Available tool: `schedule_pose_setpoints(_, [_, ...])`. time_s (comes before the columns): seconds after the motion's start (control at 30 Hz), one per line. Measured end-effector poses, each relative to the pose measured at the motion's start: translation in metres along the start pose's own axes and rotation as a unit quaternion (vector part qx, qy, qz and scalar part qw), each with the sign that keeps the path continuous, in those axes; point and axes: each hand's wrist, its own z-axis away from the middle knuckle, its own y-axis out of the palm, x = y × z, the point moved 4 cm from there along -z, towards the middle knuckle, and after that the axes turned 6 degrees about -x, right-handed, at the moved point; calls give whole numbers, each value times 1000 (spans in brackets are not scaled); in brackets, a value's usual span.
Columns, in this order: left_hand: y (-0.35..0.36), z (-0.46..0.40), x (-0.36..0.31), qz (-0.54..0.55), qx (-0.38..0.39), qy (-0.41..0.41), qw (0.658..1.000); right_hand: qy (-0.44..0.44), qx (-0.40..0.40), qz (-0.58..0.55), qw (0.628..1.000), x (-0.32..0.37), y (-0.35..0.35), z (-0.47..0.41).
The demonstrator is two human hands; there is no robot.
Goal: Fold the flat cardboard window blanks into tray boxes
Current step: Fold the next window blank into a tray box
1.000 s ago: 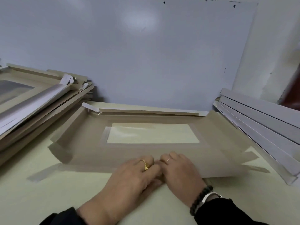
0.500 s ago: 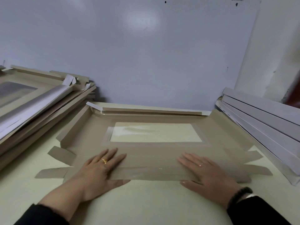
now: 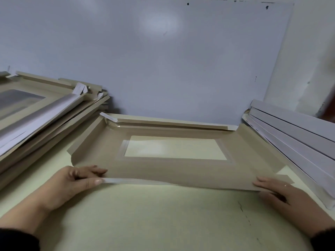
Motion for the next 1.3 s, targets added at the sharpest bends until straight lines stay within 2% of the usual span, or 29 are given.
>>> schedule_pose_setpoints(0.1, [-7, -1, 3, -11, -87, 5, 996, 12, -70, -25, 997, 4, -6, 1])
schedule_pose_setpoints(0.23, [-11, 3, -7, -148, -188, 39, 970, 23, -112, 26, 993, 7, -10, -2])
schedule_pose_setpoints(0.37, [-9, 4, -25, -306, -219, 91, 922, 41, -113, 94, 988, 11, -10, -2])
schedule_pose_setpoints(0.47, [-4, 3, -28, -369, -196, 78, 905, 71, -107, 109, 986, 15, -11, -2])
schedule_pose_setpoints(0.63, [6, 2, -27, -431, -166, 36, 886, 45, -106, 146, 983, 16, -6, -3])
schedule_pose_setpoints(0.73, [15, 2, -28, -428, -157, 27, 889, -34, -131, 201, 970, 23, -3, -5])
schedule_pose_setpoints(0.83, [42, 1, -43, -355, -113, 110, 921, -125, -109, 215, 962, 52, 8, -8])
schedule_pose_setpoints(0.9, [72, 4, -59, -319, -64, 191, 926, -192, -89, 190, 959, 81, 22, -10])
schedule_pose_setpoints(1.0, [118, 12, -78, -266, -3, 262, 927, -250, -45, 115, 960, 121, 44, -10])
schedule_pose_setpoints(1.17, [148, 10, -81, -279, 68, 231, 930, -244, 91, 22, 965, 143, 80, -10])
schedule_pose_setpoints(1.3, [119, 5, -64, -244, 80, 188, 948, -213, 109, -7, 971, 116, 72, -13])
